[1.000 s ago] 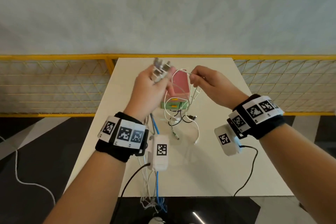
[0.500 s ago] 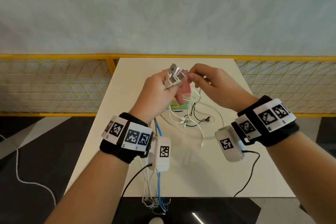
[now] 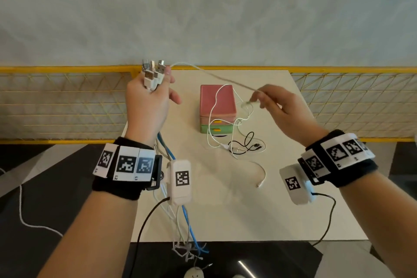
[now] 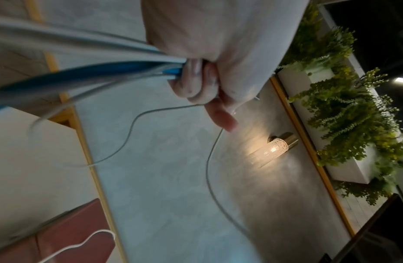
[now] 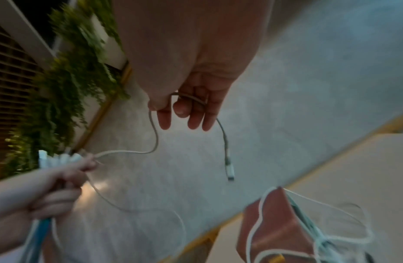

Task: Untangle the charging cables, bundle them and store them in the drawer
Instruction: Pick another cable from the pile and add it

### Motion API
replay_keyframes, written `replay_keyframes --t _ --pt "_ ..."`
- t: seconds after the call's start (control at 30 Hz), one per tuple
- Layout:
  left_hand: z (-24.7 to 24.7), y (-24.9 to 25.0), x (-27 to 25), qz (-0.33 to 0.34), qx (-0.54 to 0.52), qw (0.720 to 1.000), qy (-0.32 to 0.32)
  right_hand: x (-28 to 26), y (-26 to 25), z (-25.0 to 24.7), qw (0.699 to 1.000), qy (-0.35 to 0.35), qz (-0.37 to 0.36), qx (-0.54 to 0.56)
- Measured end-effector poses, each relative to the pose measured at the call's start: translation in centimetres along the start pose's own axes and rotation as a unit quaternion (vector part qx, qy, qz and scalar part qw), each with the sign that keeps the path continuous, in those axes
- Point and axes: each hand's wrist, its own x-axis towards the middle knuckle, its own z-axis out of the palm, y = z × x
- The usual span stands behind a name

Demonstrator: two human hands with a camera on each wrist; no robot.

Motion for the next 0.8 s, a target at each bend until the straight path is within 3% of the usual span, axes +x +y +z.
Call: replay_keyframes --t 0.1,0.2,0.3,0.37,0.5,0.67,0.8 --pt "0.4 -0.2 -0.8 -0.015 0.023 0.999 -0.034 0.3 -2.8 -1.4 0.999 0.008 -0.043 0.008" --pt "0.5 -0.3 -1.6 -0.003 0.047 0.993 -0.111 -0.8 -4.9 -2.3 0.990 -0.119 -0.007 -0.074" --pt "0.1 0.1 -2.4 0.020 0.077 0.977 -0.196 -2.0 -6.0 -3.1 0.940 -0.216 0.018 -0.265" --pt "-0.2 1.0 -3.2 0.030 0.072 0.962 -0.263 -2.4 -6.7 -3.6 0.924 -0.196 0.007 -0.328" --pt "-0.2 2.4 -5.1 0.030 0.011 0.923 -0.383 -2.9 -8.0 -3.6 0.964 -0.128 -0.016 -0.232" --pt "0.1 3.0 -6.7 0.047 -0.029 0.932 -0.357 -3.8 -8.1 -1.1 0.978 -0.136 -0.044 -0.155" --pt "0.2 3.5 -7.3 0.102 0.009 0.946 -0.309 -4.5 -8.3 1.3 0.975 -0.203 -0.057 -0.066"
